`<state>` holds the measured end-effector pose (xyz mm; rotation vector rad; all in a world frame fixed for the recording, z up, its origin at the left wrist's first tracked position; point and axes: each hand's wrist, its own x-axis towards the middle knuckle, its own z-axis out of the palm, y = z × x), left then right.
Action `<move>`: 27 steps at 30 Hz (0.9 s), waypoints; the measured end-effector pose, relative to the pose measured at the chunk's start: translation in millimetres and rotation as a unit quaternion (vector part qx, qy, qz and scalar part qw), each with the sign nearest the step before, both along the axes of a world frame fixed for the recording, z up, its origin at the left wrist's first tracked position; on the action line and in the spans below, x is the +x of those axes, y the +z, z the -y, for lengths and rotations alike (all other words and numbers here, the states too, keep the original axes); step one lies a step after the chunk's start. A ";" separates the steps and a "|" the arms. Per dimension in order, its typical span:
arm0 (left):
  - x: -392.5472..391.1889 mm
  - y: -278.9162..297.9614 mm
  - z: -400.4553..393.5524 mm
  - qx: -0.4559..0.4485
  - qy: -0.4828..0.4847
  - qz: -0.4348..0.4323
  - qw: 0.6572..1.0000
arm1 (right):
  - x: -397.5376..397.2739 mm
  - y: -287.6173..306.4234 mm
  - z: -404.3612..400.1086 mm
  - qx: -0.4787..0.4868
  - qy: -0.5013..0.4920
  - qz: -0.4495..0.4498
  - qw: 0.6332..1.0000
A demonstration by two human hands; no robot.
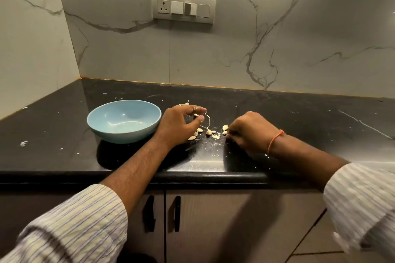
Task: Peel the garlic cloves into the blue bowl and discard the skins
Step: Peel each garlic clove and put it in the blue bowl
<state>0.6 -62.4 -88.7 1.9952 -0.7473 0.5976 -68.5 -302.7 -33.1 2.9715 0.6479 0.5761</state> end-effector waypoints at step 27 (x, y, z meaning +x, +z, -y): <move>2.1 7.4 -3.2 -0.075 -0.085 -0.045 0.993 | 36.0 -25.6 -32.6 0.660 0.112 -0.240 0.703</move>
